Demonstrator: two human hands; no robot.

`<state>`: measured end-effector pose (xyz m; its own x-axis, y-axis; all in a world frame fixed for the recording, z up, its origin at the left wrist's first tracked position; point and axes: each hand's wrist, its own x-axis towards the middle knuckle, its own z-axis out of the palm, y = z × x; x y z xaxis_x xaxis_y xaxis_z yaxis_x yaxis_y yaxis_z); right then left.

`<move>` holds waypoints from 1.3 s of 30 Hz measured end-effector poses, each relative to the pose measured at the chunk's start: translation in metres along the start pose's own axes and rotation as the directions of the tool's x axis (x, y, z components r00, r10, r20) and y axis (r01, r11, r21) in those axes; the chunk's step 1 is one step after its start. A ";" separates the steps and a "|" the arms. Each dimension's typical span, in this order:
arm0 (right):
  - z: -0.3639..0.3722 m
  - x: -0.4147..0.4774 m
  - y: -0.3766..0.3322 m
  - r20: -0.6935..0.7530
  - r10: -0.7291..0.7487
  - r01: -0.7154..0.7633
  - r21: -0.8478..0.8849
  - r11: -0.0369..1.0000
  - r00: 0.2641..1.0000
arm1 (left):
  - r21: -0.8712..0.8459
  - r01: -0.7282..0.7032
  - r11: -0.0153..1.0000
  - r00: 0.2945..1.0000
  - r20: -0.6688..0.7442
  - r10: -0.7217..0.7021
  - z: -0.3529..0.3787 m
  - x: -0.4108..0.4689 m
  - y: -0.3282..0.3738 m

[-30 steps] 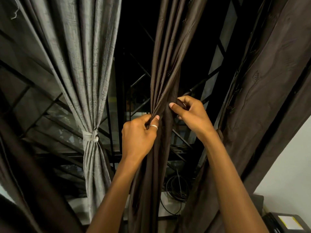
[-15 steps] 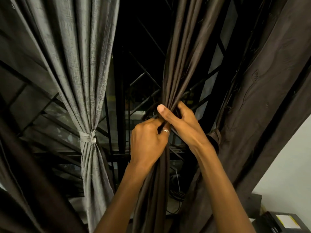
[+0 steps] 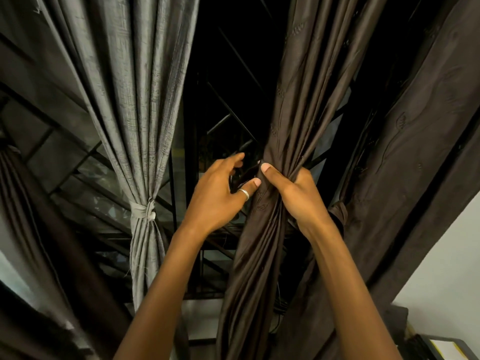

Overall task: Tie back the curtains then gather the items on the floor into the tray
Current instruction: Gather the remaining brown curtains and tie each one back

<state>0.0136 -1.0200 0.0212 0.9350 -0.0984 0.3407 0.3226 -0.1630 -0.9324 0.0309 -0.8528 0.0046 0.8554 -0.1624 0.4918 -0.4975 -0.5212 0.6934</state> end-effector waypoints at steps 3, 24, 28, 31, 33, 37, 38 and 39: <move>-0.001 0.001 0.003 0.040 -0.013 0.012 0.008 1.000 0.999 | -0.109 -0.005 0.994 0.995 0.098 0.015 -0.001 0.004 0.000; -0.023 0.011 0.007 0.046 -0.135 0.138 -0.545 0.827 0.990 | -0.151 -0.056 0.987 0.991 -0.133 0.036 0.024 -0.009 0.007; -0.035 0.014 0.011 0.138 -0.127 0.170 -0.378 0.910 0.982 | -0.133 -0.037 0.990 0.986 -0.167 0.014 0.027 -0.008 0.012; -0.039 0.012 0.008 0.193 -0.117 0.167 -0.268 0.949 0.974 | -0.135 -0.041 0.990 0.982 -0.187 0.015 0.032 -0.003 0.014; -0.040 0.008 0.003 0.221 -0.107 0.152 -0.198 0.968 0.969 | -0.213 -0.041 0.976 0.984 -0.180 0.002 0.035 0.001 0.011; -0.043 0.003 0.001 0.218 -0.052 0.078 -0.112 0.991 0.975 | -0.269 -0.058 0.961 0.985 -0.171 0.012 0.040 0.006 0.005; -0.043 0.002 0.000 0.196 -0.039 0.068 -0.141 0.988 0.980 | -0.256 -0.063 0.965 0.981 -0.192 0.014 0.042 0.007 0.006; -0.044 0.003 -0.001 0.160 -0.059 0.097 -0.242 0.965 0.985 | -0.239 -0.070 0.969 0.976 -0.216 0.017 0.043 0.007 0.007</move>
<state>0.0094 -1.0630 0.0285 0.9259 0.0692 0.3713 0.3663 -0.4048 -0.8379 0.0400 -0.8937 -0.0098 0.7957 0.0133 0.6055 -0.5758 -0.2934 0.7631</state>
